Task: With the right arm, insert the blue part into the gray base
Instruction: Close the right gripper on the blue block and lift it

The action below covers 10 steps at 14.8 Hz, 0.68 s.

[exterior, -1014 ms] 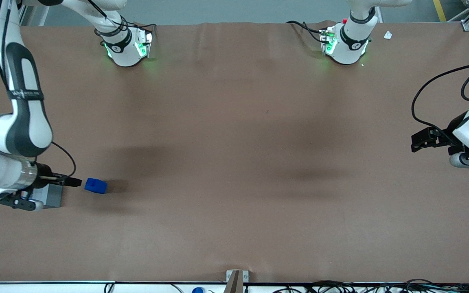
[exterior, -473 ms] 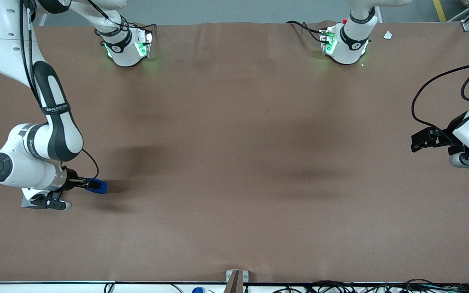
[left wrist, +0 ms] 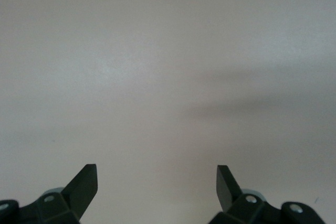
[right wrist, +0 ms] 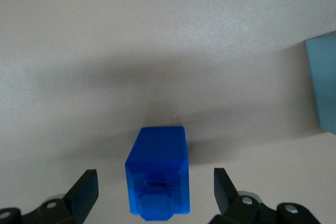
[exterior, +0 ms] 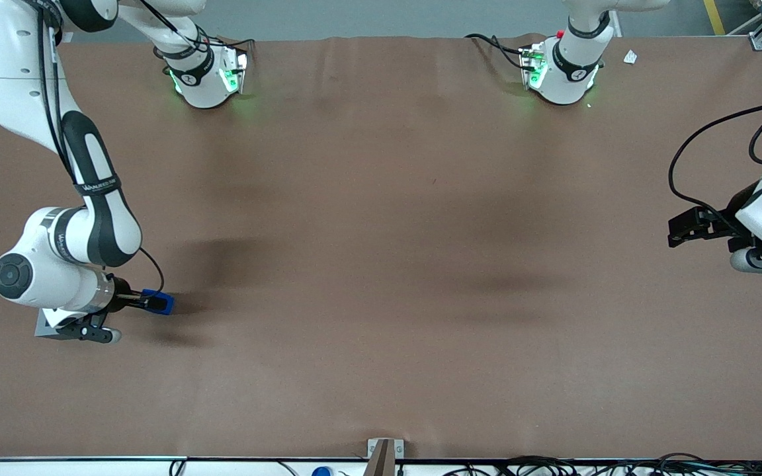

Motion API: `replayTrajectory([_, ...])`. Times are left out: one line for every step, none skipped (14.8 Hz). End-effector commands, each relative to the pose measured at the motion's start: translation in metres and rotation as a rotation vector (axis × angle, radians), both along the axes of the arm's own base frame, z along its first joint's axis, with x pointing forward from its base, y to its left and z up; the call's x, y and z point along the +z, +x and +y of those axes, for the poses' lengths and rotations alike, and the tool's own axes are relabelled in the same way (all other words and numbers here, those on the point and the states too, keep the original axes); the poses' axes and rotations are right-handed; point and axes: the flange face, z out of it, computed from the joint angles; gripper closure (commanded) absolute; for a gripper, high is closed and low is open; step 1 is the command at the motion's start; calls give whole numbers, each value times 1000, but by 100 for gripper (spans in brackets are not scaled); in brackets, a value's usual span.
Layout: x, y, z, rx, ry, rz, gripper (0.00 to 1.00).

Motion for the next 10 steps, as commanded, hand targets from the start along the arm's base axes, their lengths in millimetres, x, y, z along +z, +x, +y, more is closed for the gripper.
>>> replayTrajectory([0, -1, -2, -2, -11, -6, 43])
replayTrajectory([1, -1, -4, 2, -17, -7, 59])
replayTrajectory([0, -1, -4, 2, -19, -5, 69])
replayTrajectory([-2, -1, -5, 1, -19, -2, 72])
replayTrajectory([-2, -1, -5, 1, -19, -2, 75])
replayTrajectory([-3, -1, -5, -1, -19, -2, 79])
replayTrajectory([-4, -1, -5, -1, -19, -1, 90])
replayTrajectory([-4, -1, -4, 1, -19, -1, 99])
replayTrajectory([-1, 0, -6, 4, -19, -4, 100])
replayTrajectory([3, 1, -6, 8, -18, -6, 100])
